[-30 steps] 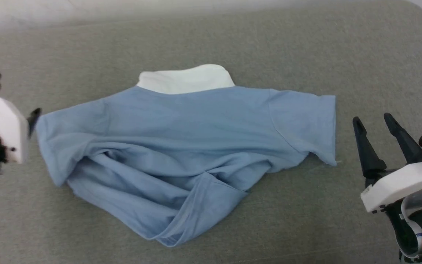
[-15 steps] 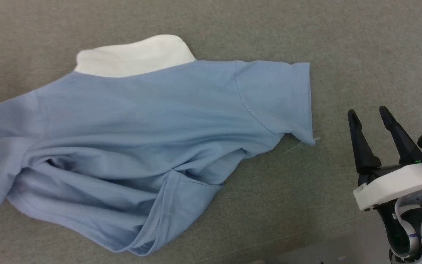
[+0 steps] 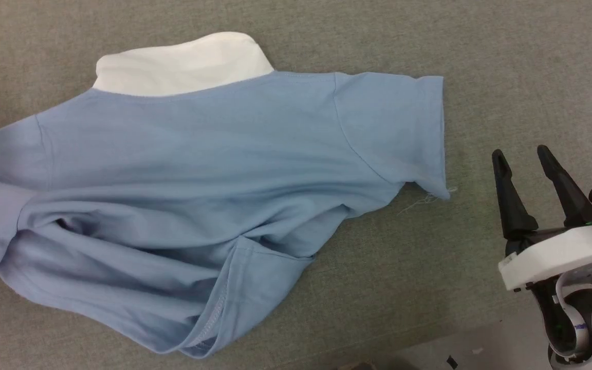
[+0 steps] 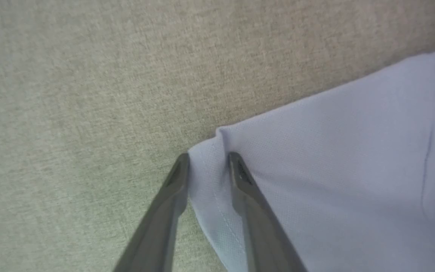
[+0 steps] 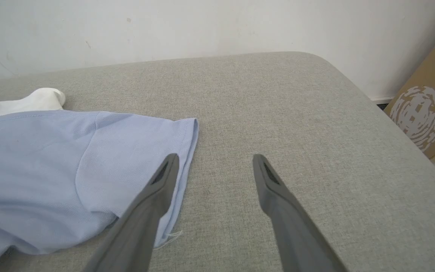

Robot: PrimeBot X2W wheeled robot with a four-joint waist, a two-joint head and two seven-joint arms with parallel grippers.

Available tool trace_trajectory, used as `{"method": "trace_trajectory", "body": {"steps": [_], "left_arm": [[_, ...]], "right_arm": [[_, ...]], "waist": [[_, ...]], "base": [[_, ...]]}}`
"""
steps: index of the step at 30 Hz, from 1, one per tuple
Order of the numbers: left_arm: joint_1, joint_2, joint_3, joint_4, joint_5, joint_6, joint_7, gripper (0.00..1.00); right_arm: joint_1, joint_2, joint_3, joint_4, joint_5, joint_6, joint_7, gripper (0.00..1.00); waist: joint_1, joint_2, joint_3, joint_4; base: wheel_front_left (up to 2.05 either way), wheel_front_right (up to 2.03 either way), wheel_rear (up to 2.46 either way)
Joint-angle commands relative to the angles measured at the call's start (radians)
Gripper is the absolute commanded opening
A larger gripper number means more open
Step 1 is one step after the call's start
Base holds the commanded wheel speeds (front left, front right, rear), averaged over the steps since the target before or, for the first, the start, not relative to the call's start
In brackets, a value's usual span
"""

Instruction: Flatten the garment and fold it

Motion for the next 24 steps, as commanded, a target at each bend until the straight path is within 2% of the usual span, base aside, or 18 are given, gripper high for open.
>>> {"method": "trace_trajectory", "body": {"steps": [1,6,13,19,24], "left_arm": [[0.041,-0.042,-0.039,0.029,0.001,-0.006,-0.011,0.0],[0.015,-0.052,-0.05,0.064,0.068,-0.006,-0.187,0.0],[-0.036,-0.1,-0.073,0.104,0.199,0.002,-0.451,0.0],[-0.055,-0.153,-0.103,0.073,0.267,0.007,-0.61,0.0],[-0.043,-0.18,-0.126,-0.042,0.318,0.032,-0.7,0.0]], "right_arm": [[-0.014,0.004,-0.005,0.003,-0.009,-0.002,-0.001,1.0],[-0.018,-0.013,-0.008,0.014,-0.025,-0.002,0.011,1.0],[-0.037,-0.114,0.005,0.022,-0.026,-0.002,0.085,1.0],[-0.092,-0.224,0.048,0.046,0.036,-0.002,0.241,1.0],[-0.184,-0.318,0.063,0.107,0.09,-0.002,0.406,1.0]], "waist": [[0.0001,-0.0001,0.0,0.007],[0.0001,-0.0001,-0.034,0.033],[0.0001,-0.0001,-0.114,0.1],[0.0001,-0.0001,-0.163,0.176],[0.0001,-0.0001,-0.167,0.249]], "base": [[0.0,0.0,0.0],[0.0,0.0,0.0],[0.0,0.0,0.0],[0.0,0.0,0.0],[0.0,0.0,0.0]]}}
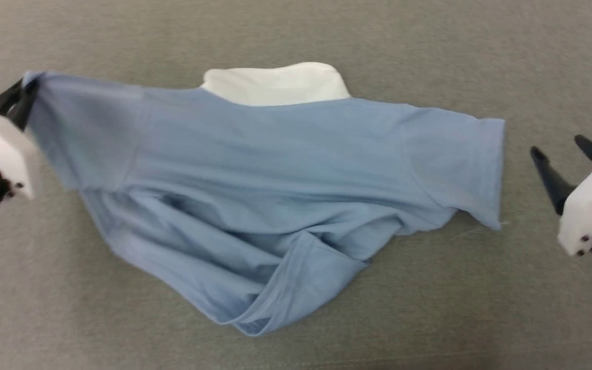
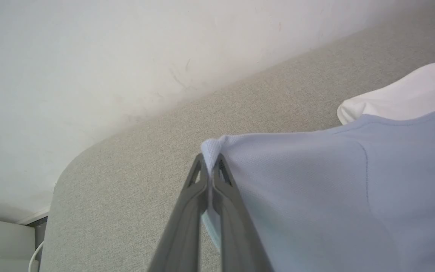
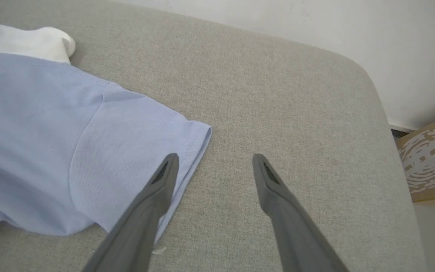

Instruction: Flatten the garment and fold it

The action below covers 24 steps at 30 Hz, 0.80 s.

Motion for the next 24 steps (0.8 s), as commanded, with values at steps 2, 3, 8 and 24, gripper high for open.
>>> {"method": "trace_trajectory", "body": {"steps": [2,3,8,24], "left_arm": [[0.015,-0.017,-0.007,-0.074,0.018,0.034,-0.027,0.0],[0.025,-0.021,-0.01,-0.111,0.024,0.048,-0.032,0.0],[0.082,-0.024,-0.015,-0.282,0.046,0.114,-0.046,0.0],[0.178,-0.033,-0.055,-0.564,0.088,0.23,0.005,0.0]], "right_arm": [[-0.057,-0.038,0.019,0.053,0.027,-0.002,0.075,1.0],[-0.076,-0.059,0.031,0.077,0.026,-0.002,0.101,1.0],[-0.165,-0.115,0.076,0.222,0.023,-0.002,0.176,1.0],[-0.254,-0.146,0.245,0.576,-0.052,-0.002,0.099,0.09]], "waist": [[0.0001,-0.0001,-0.017,0.095],[0.0001,-0.0001,-0.014,0.11],[0.0001,-0.0001,0.009,0.175],[0.0001,-0.0001,0.02,0.255]], "base": [[0.0,0.0,0.0],[0.0,0.0,0.0],[0.0,0.0,0.0],[0.0,0.0,0.0]]}}
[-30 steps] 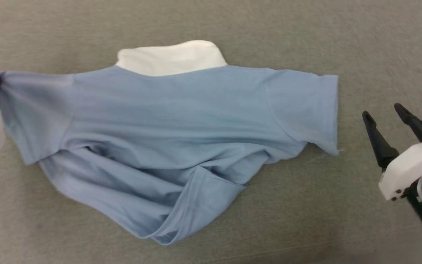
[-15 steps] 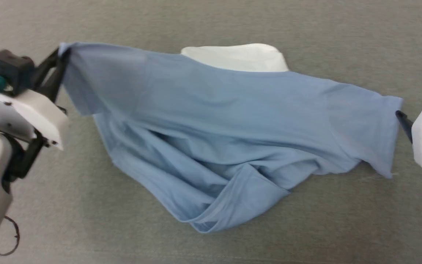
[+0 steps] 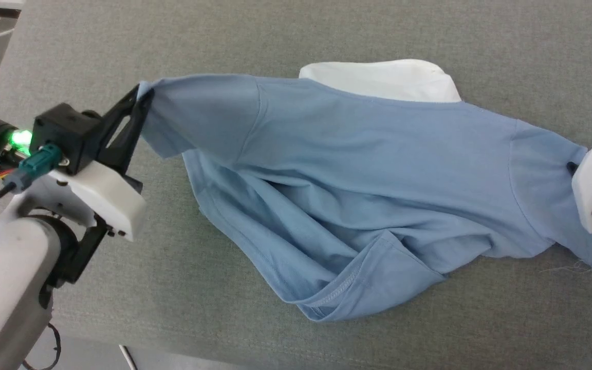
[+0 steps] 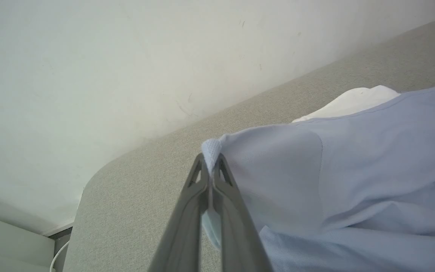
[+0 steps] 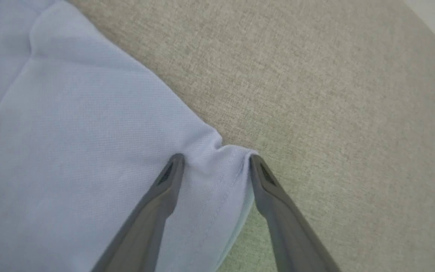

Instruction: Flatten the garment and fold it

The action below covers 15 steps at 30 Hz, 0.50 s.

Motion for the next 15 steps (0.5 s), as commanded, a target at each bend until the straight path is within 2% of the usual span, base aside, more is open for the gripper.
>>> {"method": "trace_trajectory", "body": {"steps": [1,8,12,15], "left_arm": [[0.014,-0.004,0.0,-0.007,0.008,0.012,0.002,0.0],[0.038,0.003,0.018,-0.01,-0.003,0.045,-0.004,0.0],[0.049,0.018,0.062,-0.003,-0.024,0.072,-0.03,0.0],[0.054,0.027,0.085,-0.003,-0.033,0.083,-0.045,0.0]], "right_arm": [[0.029,0.015,0.029,0.039,0.0,-0.001,0.002,0.0],[-0.033,-0.003,0.032,0.064,-0.013,-0.001,-0.154,0.0],[-0.08,-0.019,0.013,0.013,-0.014,-0.001,-0.271,0.0],[-0.095,-0.03,0.008,-0.023,-0.013,-0.001,-0.309,0.0]], "waist": [[0.0001,0.0,-0.01,-0.006],[0.0001,0.0,-0.082,-0.054],[0.0001,0.0,-0.159,-0.091],[0.0001,0.0,-0.191,-0.105]], "base": [[0.0,0.0,0.0],[0.0,0.0,0.0],[0.0,0.0,0.0],[0.0,0.0,0.0]]}}
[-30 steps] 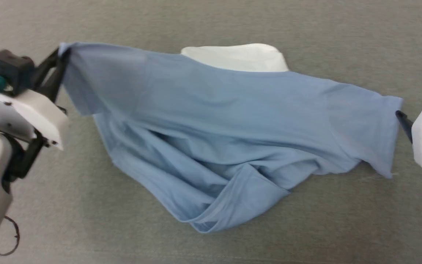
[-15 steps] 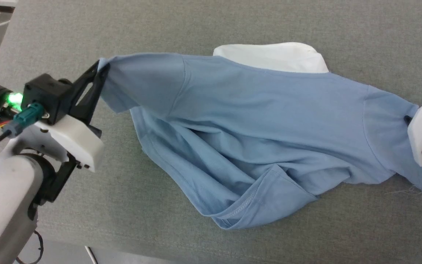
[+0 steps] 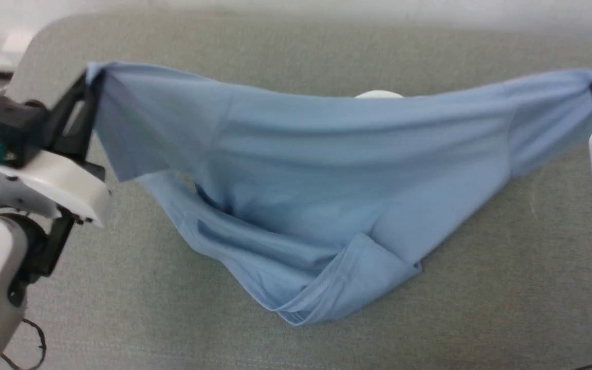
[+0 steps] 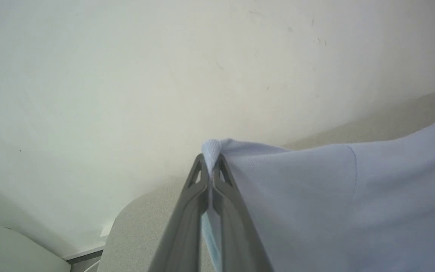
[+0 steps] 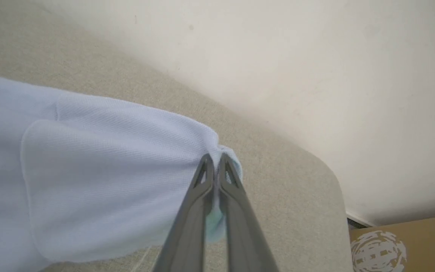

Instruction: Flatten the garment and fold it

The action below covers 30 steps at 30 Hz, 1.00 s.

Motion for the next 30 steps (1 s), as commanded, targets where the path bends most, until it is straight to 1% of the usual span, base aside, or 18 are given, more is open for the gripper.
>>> {"method": "trace_trajectory", "body": {"steps": [1,5,9,14,19,22,24,27,30], "left_arm": [[0.015,0.009,0.017,0.0,-0.004,0.015,-0.015,0.0],[0.019,0.034,0.074,-0.018,-0.014,0.042,-0.052,0.0],[0.02,0.065,0.144,-0.061,-0.022,0.077,-0.091,0.0],[-0.003,0.104,0.231,-0.13,-0.026,0.111,-0.128,0.0],[-0.05,0.141,0.286,-0.185,-0.032,0.121,-0.123,0.0],[-0.087,0.158,0.298,-0.194,-0.04,0.115,-0.099,0.0],[-0.117,0.166,0.292,-0.182,-0.047,0.099,-0.081,0.0],[-0.177,0.167,0.269,-0.136,-0.062,0.06,-0.052,0.0],[-0.257,0.156,0.229,-0.066,-0.069,0.009,-0.017,0.0]], "right_arm": [[-0.016,-0.011,-0.006,-0.017,-0.001,-0.002,-0.015,0.0],[-0.042,-0.036,-0.027,-0.119,0.014,-0.002,-0.055,0.0],[-0.071,-0.051,-0.066,-0.236,0.031,-0.002,-0.063,0.0],[-0.107,-0.065,-0.107,-0.354,0.049,-0.002,-0.04,0.0],[-0.152,-0.081,-0.122,-0.427,0.059,-0.002,0.001,0.0],[-0.19,-0.095,-0.121,-0.44,0.06,-0.002,0.023,0.0],[-0.225,-0.103,-0.112,-0.435,0.061,-0.002,0.033,0.0],[-0.292,-0.106,-0.089,-0.402,0.067,-0.002,0.042,0.0],[-0.38,-0.105,-0.056,-0.351,0.064,-0.002,0.04,0.0]], "waist": [[0.0,0.0001,-0.072,-0.048],[0.0,0.0001,-0.124,-0.073],[0.0,0.0001,-0.157,-0.097],[0.0,0.0001,-0.181,-0.12],[0.0,0.0001,-0.177,-0.135],[0.0,0.0001,-0.158,-0.144],[0.0,0.0001,-0.136,-0.151],[0.0,0.0001,-0.091,-0.163],[0.0,0.0001,-0.028,-0.173]], "base": [[0.0,0.0,0.0],[0.0,0.0,0.0],[0.0,0.0,0.0],[0.0,0.0,0.0],[0.0,0.0,0.0],[0.0,0.0,0.0],[0.0,0.0,0.0],[0.0,0.0,0.0],[0.0,0.0,0.0]]}}
